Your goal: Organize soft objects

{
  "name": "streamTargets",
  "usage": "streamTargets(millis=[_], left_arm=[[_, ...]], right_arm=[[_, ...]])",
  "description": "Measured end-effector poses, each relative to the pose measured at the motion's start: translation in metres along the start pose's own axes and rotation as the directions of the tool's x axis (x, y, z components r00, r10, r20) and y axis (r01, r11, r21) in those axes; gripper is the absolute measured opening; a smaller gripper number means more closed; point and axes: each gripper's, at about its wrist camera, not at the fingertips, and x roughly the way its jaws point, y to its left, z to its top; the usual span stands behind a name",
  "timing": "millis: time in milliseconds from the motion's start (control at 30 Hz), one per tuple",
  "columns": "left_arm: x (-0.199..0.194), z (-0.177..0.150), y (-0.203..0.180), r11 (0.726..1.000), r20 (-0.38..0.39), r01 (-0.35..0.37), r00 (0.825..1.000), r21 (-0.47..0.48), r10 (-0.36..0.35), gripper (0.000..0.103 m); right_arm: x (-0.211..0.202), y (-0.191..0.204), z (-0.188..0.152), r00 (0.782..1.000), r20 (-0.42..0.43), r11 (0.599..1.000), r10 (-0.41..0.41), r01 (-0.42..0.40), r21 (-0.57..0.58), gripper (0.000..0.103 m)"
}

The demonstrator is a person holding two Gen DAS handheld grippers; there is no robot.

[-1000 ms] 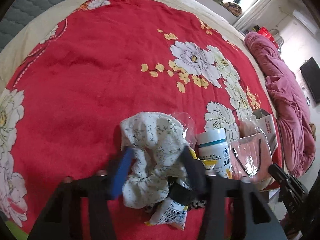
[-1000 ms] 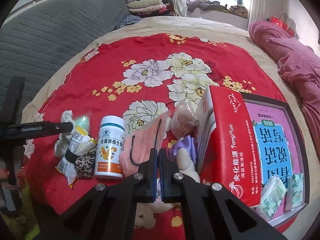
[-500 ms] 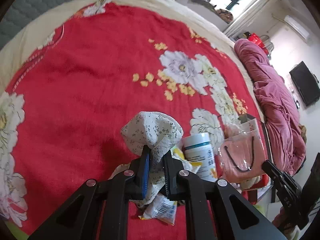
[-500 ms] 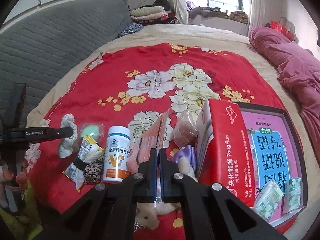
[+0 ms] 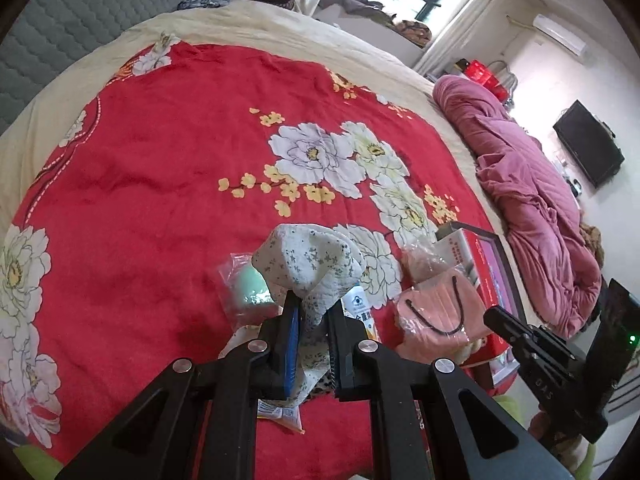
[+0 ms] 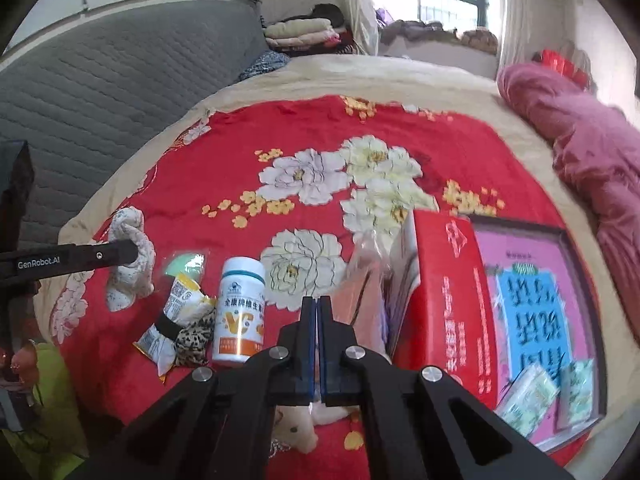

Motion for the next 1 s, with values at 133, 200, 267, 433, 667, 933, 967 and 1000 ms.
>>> streamTargets(millis=[133,200,267,433,667,933,967,1000], left_arm=[[0.0,-0.003,0.001,1.0,-0.007,0.003,1.0,0.004,-0.003,0.013],[0.001,-0.004,-0.001,1.0,-0.007,0.005,1.0,0.008,-0.005,0.013],[0.003,-0.004,-0.002,1.0,-0.015,0.008,1.0,0.011,-0.007,0.013],[0.006,-0.007,-0.004,1.0,-0.026,0.015,1.0,0.02,-0.015,0.013],[0.006,-0.007,-0.005,1.0,-0.025,0.018,1.0,0.025,-0.017,0.013],[0.005,-0.008,-0.008,0.999,-0.028,0.016,1.0,0.035,-0.015,0.013],[0.004,-0.008,-0.009,0.999,-0.026,0.016,1.0,0.037,-0.015,0.013],[0.004,-0.007,-0.01,0.999,-0.025,0.016,1.0,0.039,-0.015,0.013]], right_arm=[[0.0,-0.019,-0.008,1.0,-0.004,0.998,0.016,-0.016,0.06,0.008],[0.001,-0.02,-0.01,1.0,-0.016,0.999,-0.012,0.013,0.034,0.027],[0.002,-0.019,-0.011,0.999,-0.006,0.999,-0.045,0.045,0.005,0.045],[0.014,-0.022,-0.007,0.999,-0.046,0.999,-0.028,0.029,0.019,0.052],[0.039,-0.02,-0.007,0.995,-0.091,0.998,0.03,-0.024,0.064,0.042],[0.042,-0.012,-0.009,0.996,-0.073,0.997,0.046,-0.042,0.062,0.01],[0.038,-0.012,-0.008,0.997,-0.063,0.997,0.046,-0.042,0.058,0.01],[0.034,-0.011,-0.007,0.998,-0.052,0.998,0.042,-0.039,0.054,0.01]])
